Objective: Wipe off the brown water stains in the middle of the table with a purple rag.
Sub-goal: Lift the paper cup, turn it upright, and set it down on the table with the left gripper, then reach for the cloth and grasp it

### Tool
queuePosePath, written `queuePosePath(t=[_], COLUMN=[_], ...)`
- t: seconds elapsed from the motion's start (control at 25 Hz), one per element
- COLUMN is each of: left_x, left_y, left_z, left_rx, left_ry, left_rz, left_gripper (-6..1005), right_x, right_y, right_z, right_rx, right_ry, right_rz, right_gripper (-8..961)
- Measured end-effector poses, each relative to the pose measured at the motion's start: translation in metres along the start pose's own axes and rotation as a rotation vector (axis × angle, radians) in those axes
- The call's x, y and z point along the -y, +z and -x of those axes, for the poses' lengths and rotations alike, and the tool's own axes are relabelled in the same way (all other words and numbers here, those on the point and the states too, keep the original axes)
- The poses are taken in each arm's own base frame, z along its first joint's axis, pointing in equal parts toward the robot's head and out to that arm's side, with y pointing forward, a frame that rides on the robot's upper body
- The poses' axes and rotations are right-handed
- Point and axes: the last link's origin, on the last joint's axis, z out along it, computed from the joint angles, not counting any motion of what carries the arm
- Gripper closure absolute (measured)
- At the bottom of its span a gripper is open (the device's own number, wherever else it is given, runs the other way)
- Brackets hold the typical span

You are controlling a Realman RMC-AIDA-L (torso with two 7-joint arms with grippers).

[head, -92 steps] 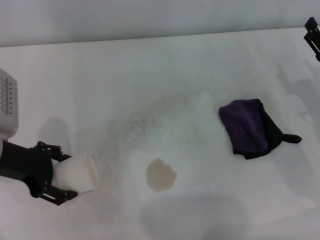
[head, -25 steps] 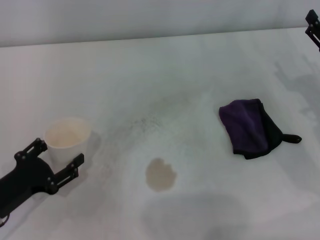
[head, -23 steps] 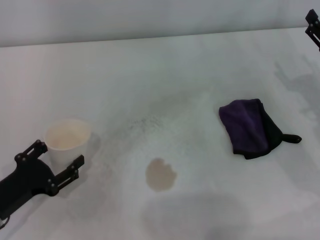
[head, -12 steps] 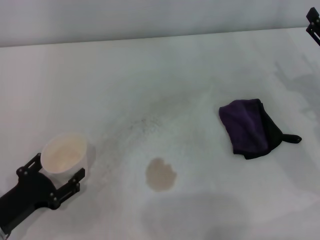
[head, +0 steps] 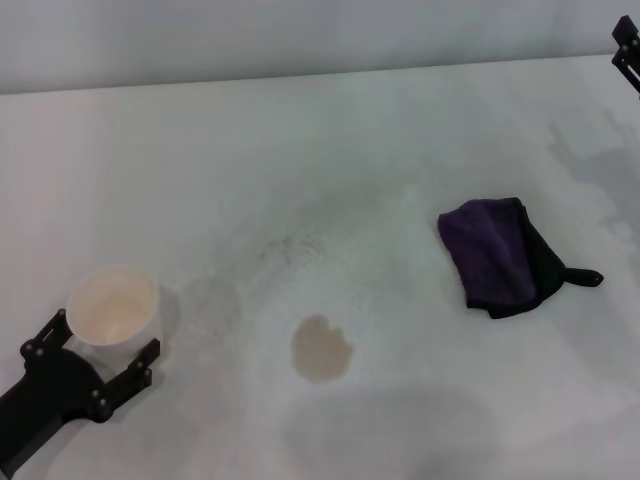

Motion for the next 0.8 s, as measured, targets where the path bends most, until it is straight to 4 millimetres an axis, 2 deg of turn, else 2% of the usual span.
queuePosePath(t=[0.2,0.44,0.68,0.8], left_x=[-0.005,-0.013,-0.02,-0.018], left_y=[-0.005,-0.02,-0.047,-0.059], left_z=[0.0,0.008,0.022,0.024], left_rx=[-0.013,-0.008,0.024,0.013], left_ry=[-0.005,-0.026,-0.025,-0.043], left_rz=[0.011,-0.01,-0.102,-0.176], left_gripper=[172,115,107,106], right_x=[0.0,-0.003,-0.004,0.002], right_y=[-0.001,-0.001,-0.003,-0.002], right_z=[0.0,-0.001,-0.001,0.0], right_rx=[-0.002,-0.005,-0.007,-0.012], right_ry=[0.002,-0.002,0.032,0.125], right_rz=[-0.001,0.02,0.026,0.023], right_gripper=[82,83,83,83])
